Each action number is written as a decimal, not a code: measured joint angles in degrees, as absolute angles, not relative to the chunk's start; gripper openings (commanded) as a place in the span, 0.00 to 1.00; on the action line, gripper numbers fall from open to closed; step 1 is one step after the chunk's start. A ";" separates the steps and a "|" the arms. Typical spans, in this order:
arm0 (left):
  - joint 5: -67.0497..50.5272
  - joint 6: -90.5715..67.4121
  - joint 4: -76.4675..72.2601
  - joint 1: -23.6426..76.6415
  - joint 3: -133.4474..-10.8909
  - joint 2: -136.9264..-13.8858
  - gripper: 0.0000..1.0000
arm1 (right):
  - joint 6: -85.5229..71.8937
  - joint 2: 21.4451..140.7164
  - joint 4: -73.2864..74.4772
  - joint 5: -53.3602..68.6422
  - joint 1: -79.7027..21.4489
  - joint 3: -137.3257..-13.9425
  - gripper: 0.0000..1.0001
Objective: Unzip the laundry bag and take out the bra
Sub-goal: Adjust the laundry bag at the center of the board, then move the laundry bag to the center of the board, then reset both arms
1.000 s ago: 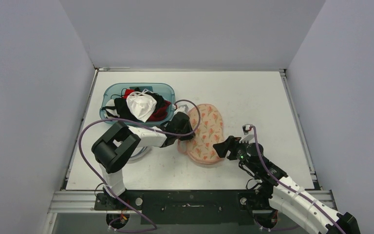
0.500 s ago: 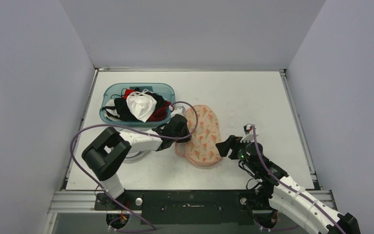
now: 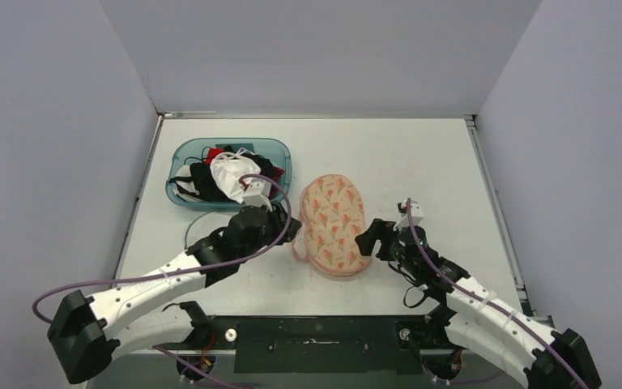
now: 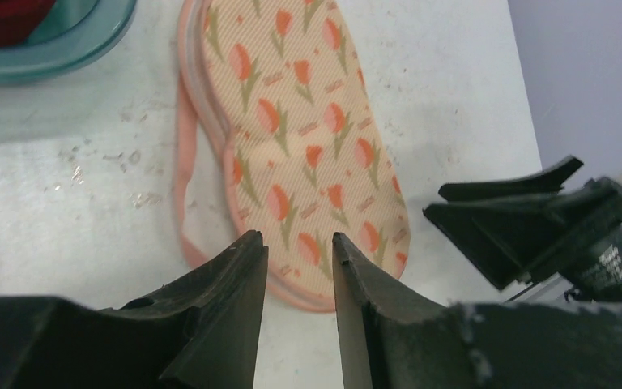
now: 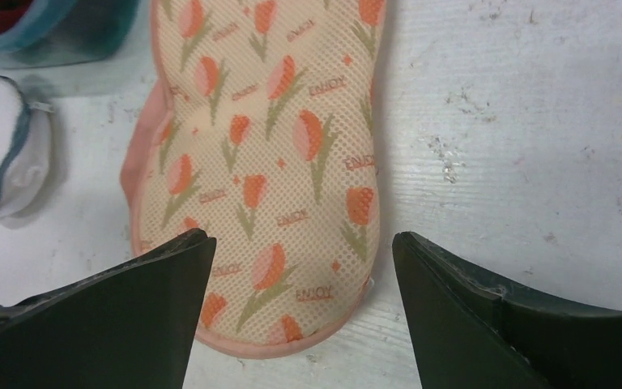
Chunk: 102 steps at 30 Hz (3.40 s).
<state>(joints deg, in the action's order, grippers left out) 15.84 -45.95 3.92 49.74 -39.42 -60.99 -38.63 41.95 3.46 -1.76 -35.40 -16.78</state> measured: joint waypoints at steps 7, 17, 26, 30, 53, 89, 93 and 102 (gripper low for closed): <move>16.78 -48.23 13.21 50.61 -32.08 -44.56 0.36 | -40.58 58.85 -1.65 -0.21 -29.43 -18.48 0.81; 17.17 -50.57 18.46 50.61 -27.27 -34.74 0.36 | -43.00 73.17 -17.56 7.84 -26.68 -18.87 0.61; 16.23 -51.75 18.57 50.61 -25.43 -34.74 0.38 | -44.49 75.96 -20.01 7.77 -28.84 -18.61 0.19; 16.23 -51.94 18.20 50.65 -25.43 -36.18 0.40 | -44.62 72.53 -17.15 3.36 -28.80 -18.48 0.15; 21.04 -51.40 24.32 50.63 -26.79 -29.76 0.52 | -46.59 101.43 -19.84 -8.99 -22.41 -45.82 0.85; 41.63 -22.76 19.03 50.09 -44.58 -30.46 0.96 | -28.69 37.60 3.62 -36.80 -50.35 -35.20 0.90; 41.89 -20.47 18.76 50.02 -51.40 -33.26 0.96 | -27.88 38.98 3.75 -40.34 -50.35 -38.83 0.90; 32.84 -22.48 20.64 46.09 -50.81 -39.77 0.96 | -27.46 34.48 1.76 -46.72 -50.35 -36.80 0.90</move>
<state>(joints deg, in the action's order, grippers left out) 32.84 -22.48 20.64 46.09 -50.81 -39.77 -27.46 34.48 1.76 -46.72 -50.35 -36.80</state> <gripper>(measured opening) 0.961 0.898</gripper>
